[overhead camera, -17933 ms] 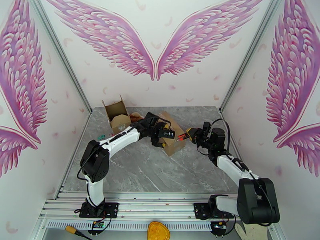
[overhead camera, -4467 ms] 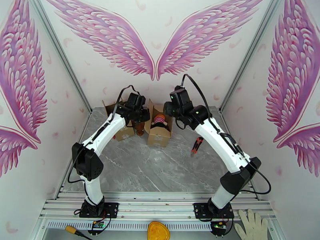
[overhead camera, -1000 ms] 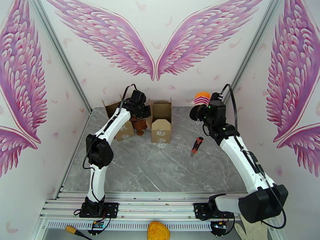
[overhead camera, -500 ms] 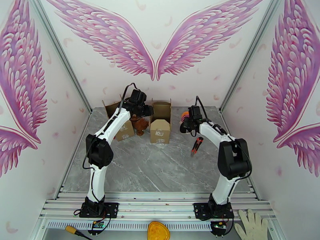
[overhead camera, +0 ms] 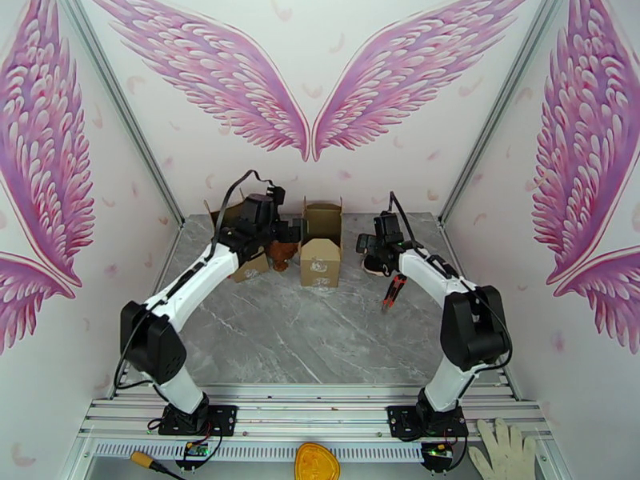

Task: Unpack the express box

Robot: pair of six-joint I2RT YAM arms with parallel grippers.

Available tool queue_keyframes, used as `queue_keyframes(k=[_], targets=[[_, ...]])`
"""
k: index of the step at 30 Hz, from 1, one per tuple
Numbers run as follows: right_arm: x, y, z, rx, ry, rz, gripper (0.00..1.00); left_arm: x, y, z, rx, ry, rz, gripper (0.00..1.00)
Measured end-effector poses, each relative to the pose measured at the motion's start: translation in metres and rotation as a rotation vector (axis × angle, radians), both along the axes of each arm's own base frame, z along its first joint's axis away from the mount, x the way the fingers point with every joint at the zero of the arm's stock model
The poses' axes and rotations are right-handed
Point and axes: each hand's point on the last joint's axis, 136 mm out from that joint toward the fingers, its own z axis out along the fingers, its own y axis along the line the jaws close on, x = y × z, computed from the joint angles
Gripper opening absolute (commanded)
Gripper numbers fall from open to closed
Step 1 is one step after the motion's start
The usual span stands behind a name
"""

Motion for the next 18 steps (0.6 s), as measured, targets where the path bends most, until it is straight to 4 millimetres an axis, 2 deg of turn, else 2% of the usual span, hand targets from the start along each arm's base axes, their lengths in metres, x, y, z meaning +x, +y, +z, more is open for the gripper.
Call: queue_keyframes(k=[2, 4, 7, 9, 11, 13, 15, 18], targets=[[-0.018, -0.003, 0.018, -0.032, -0.060, -0.012, 0.99, -0.019, 0.012, 0.007, 0.019, -0.088, 0.009, 0.99], [-0.040, -0.006, 0.034, -0.078, -0.135, -0.028, 0.99, -0.039, 0.024, 0.006, 0.063, -0.164, 0.017, 0.99], [-0.083, -0.014, 0.045, -0.111, -0.236, -0.049, 0.99, -0.070, 0.036, -0.013, 0.130, -0.220, 0.029, 0.99], [-0.110, -0.029, 0.036, -0.132, -0.264, -0.085, 0.99, -0.086, 0.052, -0.034, 0.172, -0.225, 0.070, 0.99], [-0.129, -0.043, 0.013, -0.161, -0.261, -0.113, 0.99, -0.102, 0.085, -0.060, 0.235, -0.212, 0.159, 0.99], [-0.143, -0.051, -0.013, -0.202, -0.227, -0.114, 0.99, -0.116, 0.119, -0.077, 0.279, -0.211, 0.256, 0.99], [-0.148, -0.054, -0.028, -0.237, -0.225, -0.097, 0.99, -0.128, 0.153, -0.091, 0.306, -0.224, 0.356, 0.99], [-0.145, -0.055, -0.032, -0.272, -0.270, -0.070, 0.99, -0.140, 0.200, -0.113, 0.354, -0.242, 0.491, 0.99]])
